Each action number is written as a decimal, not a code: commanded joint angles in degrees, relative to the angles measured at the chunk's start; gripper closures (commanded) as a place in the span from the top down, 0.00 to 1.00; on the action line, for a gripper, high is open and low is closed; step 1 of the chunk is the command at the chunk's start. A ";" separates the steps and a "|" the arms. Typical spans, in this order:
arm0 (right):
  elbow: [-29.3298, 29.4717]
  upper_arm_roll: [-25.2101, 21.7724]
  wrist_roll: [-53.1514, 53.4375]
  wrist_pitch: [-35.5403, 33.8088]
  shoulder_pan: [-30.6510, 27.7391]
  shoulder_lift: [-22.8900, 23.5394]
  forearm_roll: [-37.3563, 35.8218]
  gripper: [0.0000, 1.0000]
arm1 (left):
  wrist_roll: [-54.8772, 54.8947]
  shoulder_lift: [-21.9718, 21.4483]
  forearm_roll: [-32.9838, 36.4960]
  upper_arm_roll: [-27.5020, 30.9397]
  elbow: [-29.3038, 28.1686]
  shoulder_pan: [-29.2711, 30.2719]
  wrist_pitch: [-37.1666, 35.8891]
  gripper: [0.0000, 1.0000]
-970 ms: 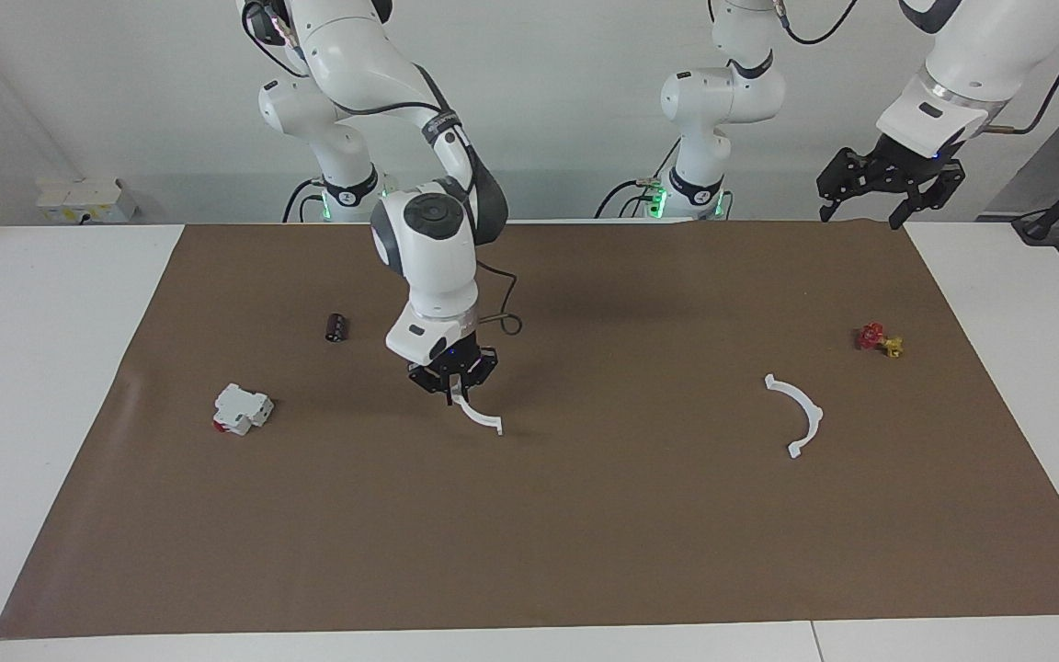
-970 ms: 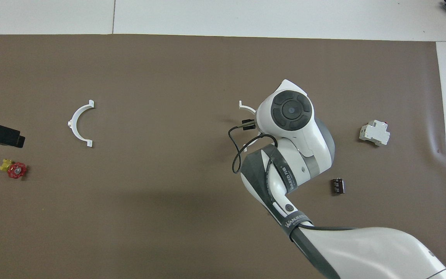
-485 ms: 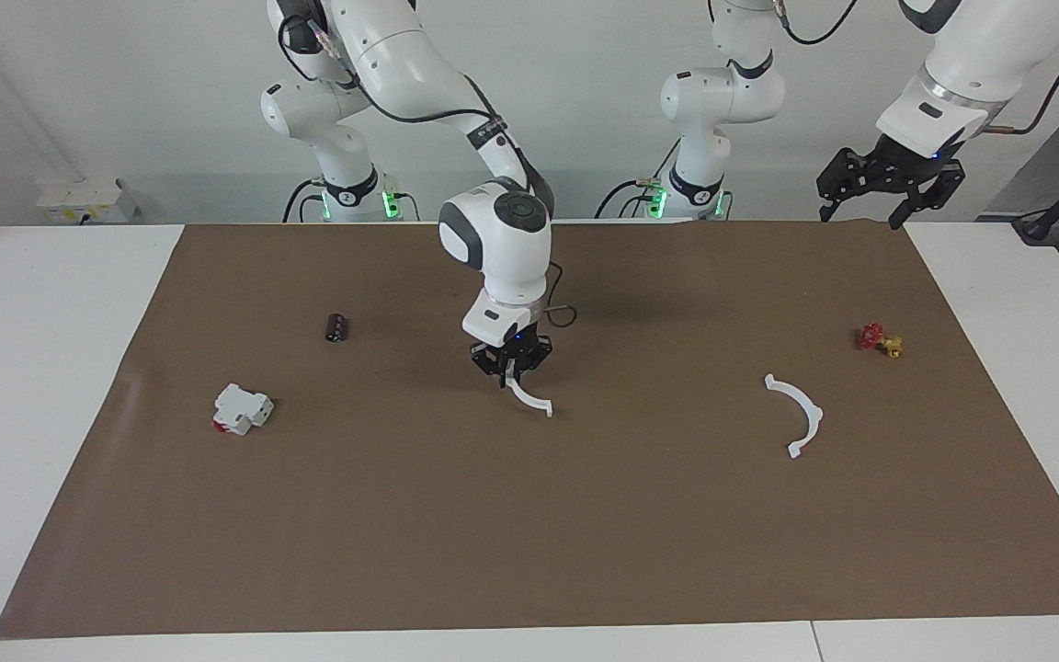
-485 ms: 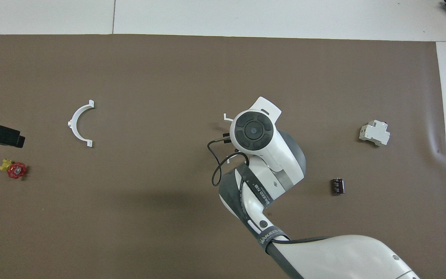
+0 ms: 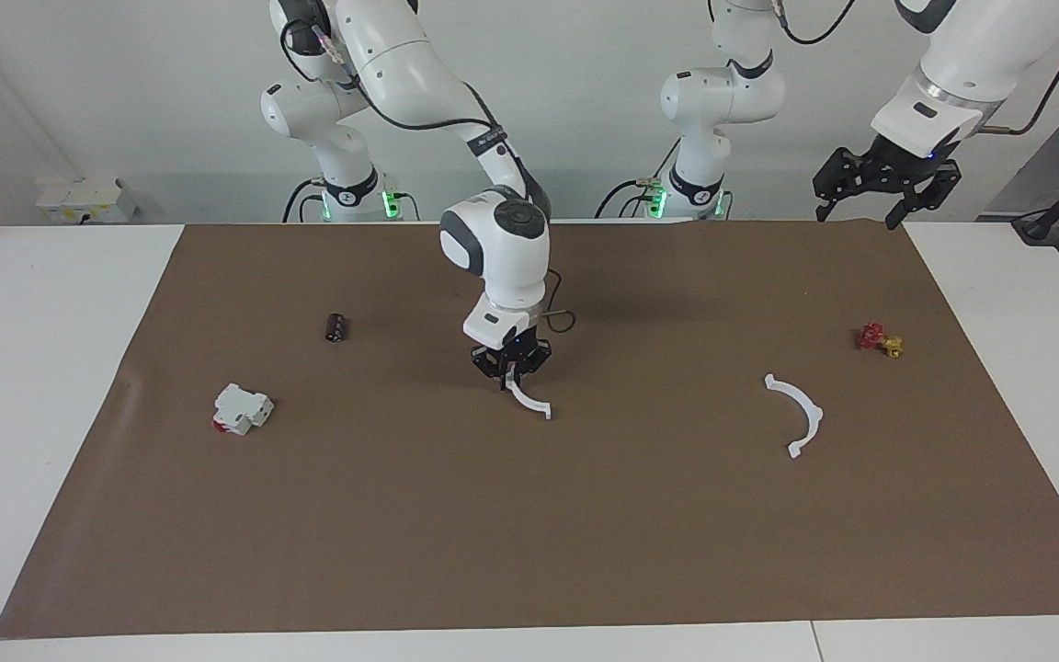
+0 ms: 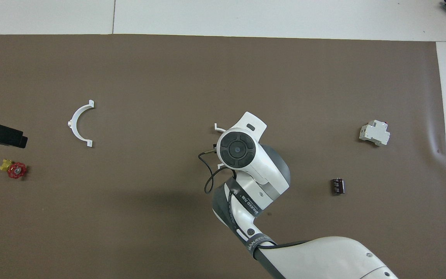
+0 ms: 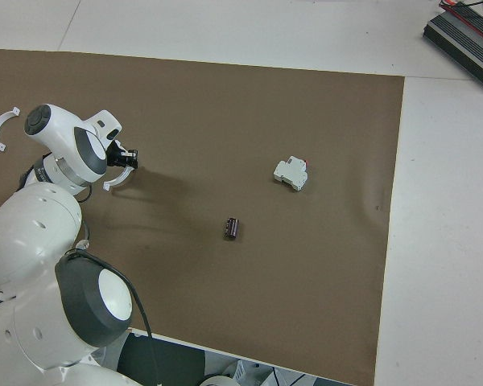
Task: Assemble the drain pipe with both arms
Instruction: 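Carry the white half-ring with the right gripper toward the table center, then lower the half-ring with the right gripper while the left gripper grasps the other half-ring, then open the right gripper and withdraw it to rest, then carry the second half-ring with the left gripper toward the placed half-ring, then press the held half-ring onto the placed half-ring with the left gripper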
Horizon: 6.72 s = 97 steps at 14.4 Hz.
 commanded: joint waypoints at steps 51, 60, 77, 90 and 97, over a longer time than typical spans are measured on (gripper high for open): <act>15.99 -0.64 -29.74 -49.19 -35.48 -27.27 10.39 1.00 | -2.42 16.92 -0.36 0.30 -24.03 -0.06 47.29 0.00; 16.07 -0.20 -29.74 -49.10 -35.04 -27.27 6.96 1.00 | -32.11 17.97 5.35 0.39 -23.77 -18.51 48.17 0.00; 16.07 -0.02 -29.74 -49.10 -34.95 -27.27 6.96 1.00 | -42.79 24.48 5.35 0.04 -22.10 -32.24 54.93 0.00; 16.07 -0.11 -29.74 -49.10 -34.95 -27.27 6.96 1.00 | -42.87 24.22 5.35 -0.05 -23.06 -33.39 54.85 0.00; 16.07 -0.11 -29.74 -49.10 -34.95 -27.27 6.96 1.00 | -43.05 24.13 5.27 -0.05 -23.33 -33.83 55.37 0.39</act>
